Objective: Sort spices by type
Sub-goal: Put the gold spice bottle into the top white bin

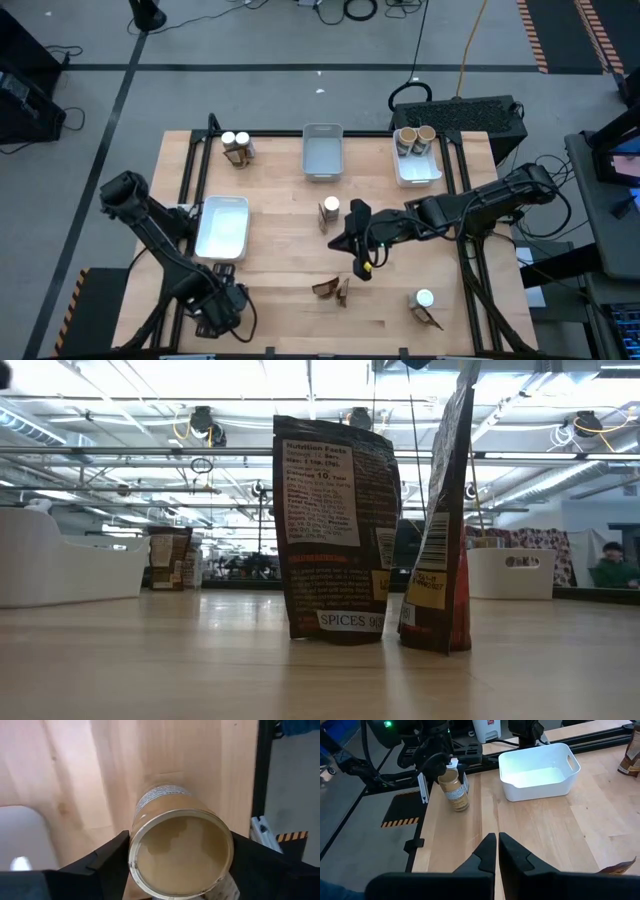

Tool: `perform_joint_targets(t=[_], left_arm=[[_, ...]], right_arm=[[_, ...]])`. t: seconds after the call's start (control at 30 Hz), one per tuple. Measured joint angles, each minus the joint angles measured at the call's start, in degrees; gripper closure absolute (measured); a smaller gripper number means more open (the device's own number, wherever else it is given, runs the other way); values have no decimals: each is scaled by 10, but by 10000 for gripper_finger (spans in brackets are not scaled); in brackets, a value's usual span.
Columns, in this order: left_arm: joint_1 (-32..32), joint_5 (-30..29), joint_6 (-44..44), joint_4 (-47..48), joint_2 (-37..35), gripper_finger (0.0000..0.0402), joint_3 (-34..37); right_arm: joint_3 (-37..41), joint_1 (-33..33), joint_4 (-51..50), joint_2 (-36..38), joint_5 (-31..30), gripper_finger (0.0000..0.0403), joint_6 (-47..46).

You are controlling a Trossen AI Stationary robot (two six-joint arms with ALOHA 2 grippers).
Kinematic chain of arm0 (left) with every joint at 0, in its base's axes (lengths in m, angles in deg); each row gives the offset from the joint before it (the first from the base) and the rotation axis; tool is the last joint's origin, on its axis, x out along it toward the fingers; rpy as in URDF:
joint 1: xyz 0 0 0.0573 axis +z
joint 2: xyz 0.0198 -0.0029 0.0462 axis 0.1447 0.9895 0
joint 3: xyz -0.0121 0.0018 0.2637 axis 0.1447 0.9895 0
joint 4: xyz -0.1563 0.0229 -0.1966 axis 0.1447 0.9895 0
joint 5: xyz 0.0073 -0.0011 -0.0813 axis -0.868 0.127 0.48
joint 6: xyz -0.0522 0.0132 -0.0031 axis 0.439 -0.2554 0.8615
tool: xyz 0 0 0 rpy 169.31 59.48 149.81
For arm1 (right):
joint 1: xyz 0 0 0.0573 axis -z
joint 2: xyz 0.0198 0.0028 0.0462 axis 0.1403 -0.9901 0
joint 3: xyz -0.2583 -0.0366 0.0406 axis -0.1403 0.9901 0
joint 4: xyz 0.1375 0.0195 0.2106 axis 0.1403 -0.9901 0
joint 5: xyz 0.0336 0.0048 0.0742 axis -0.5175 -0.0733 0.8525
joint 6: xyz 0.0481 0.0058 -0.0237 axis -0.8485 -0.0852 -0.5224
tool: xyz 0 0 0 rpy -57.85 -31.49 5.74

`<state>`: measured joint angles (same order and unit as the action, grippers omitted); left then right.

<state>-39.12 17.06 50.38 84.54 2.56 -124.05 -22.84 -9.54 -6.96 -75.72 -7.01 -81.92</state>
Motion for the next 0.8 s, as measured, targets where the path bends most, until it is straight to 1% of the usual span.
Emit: perform_joint_targets(t=[0.17, 0.33, 0.47, 0.67, 0.8], left_arm=[[41, -4, -55, 27, -7, 117, -28], [92, -7, -108, 39, -23, 117, -50], [138, -22, -151, 45, -40, 117, -59], [224, -26, -205, 48, -49, 117, -89], [280, -26, -267, 48, -49, 117, -111]], right_arm=[[0, 3, -2, 0, 0, 403, -3], [0, 4, -29, 0, 0, 403, -23], [0, 4, -76, 0, 0, 403, -58], [0, 4, -145, 0, 1, 403, -131], [0, 3, -167, 0, 1, 403, -174]])
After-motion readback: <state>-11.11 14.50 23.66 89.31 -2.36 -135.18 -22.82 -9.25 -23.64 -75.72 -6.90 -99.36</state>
